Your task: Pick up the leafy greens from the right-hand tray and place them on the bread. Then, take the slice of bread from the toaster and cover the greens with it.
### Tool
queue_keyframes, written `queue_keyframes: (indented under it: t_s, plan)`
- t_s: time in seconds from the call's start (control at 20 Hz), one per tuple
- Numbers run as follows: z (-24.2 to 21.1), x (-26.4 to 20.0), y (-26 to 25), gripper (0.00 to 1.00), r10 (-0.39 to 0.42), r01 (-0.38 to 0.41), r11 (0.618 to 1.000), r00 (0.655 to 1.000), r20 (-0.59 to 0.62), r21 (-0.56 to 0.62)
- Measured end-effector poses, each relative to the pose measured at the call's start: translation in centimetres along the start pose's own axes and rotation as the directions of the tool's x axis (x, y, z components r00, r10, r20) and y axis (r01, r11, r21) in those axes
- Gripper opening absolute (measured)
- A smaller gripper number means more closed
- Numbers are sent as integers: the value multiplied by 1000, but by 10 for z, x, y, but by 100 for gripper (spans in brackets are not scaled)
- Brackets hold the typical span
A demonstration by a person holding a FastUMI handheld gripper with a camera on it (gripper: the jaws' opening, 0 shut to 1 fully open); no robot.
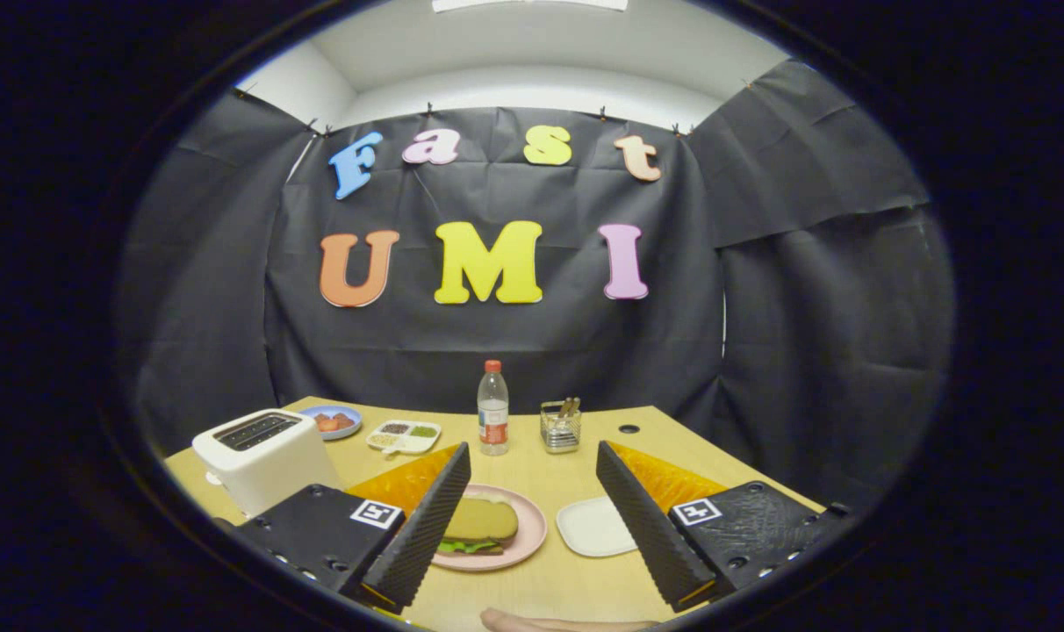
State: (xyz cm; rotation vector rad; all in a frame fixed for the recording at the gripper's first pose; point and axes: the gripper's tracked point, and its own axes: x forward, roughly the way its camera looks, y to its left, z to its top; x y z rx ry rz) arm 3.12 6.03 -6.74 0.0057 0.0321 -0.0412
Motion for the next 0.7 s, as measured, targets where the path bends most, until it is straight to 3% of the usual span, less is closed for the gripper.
queue_keyframes:
  t_s: [0.25, 0.5, 0.7]
  plan:
    - [16, -43, 1, 96, 35, -29, 997, 996, 84, -66]
    - [16, -66, 10, 95, 83, -78, 995, 992, 96, -62]
    - [17, -74, 0, 95, 57, -54, 998, 994, 98, -38]
